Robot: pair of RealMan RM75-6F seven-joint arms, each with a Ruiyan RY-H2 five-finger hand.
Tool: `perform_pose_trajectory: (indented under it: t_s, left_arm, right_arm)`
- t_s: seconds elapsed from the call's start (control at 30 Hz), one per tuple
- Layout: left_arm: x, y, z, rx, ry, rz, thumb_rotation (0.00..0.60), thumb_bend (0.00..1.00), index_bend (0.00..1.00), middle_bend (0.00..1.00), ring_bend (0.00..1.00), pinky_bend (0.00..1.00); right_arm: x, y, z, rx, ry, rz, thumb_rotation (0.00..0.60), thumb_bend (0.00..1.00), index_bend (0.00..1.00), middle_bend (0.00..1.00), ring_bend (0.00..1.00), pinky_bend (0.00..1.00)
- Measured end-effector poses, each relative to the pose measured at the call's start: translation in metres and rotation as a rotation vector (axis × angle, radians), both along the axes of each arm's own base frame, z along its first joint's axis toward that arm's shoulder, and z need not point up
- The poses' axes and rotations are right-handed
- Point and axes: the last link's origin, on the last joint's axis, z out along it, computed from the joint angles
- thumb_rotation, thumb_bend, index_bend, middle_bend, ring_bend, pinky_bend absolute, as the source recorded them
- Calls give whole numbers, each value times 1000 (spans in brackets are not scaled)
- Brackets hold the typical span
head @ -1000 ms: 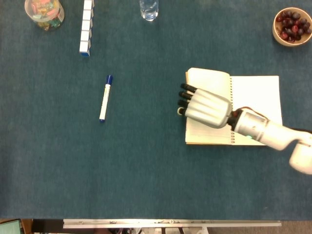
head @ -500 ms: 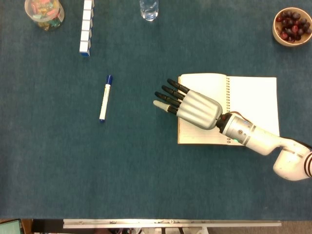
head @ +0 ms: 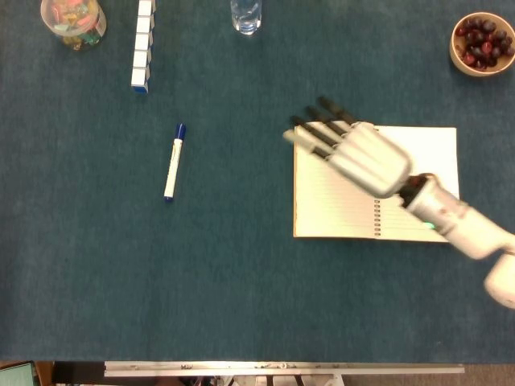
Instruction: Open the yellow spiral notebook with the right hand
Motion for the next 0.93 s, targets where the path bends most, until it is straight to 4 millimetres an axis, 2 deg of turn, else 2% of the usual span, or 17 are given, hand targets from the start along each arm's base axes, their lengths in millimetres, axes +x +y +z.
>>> perform_pose_trajectory:
  t_s: [0.1,0.2,0.3,0.4,0.6,0.8,0.93]
  left_arm:
    - [-1,4,-1,-2,0,-1,600,486,77,124,20,58]
    - [-1,9,-4,-8,-4,-4,600,486,77,124,20,58]
    - [-1,14,-8,-16,-2,-11,600,486,77,124,21,58]
    - [0,20,-11,-16,-1,-21,600,486,77,124,21,58]
    - [3,28,-16,-3,15,-54,600,486,77,124,21,58]
    - [8,28,-19,7,3,-81,600,486,78,124,21,57]
    - [8,27,-20,11,-2,-79,600,486,78,124,20,58]
  right_arm:
    - [-19,7,31,-56,22,-91,600,288,142,187,37,40]
    - [-44,19,65,-126,49,-203,600,293,207,236,92,119]
    - [-71,34,96,-190,54,-321,600,294,241,275,118,172]
    - [-92,50,119,-248,43,-403,600,294,260,286,125,176]
    - [-123,85,148,-337,-16,-518,600,294,266,286,125,176]
    - [-145,117,166,-405,-71,-591,600,294,282,292,131,176]
    - [-150,125,172,-425,-84,-598,600,294,282,292,132,176]
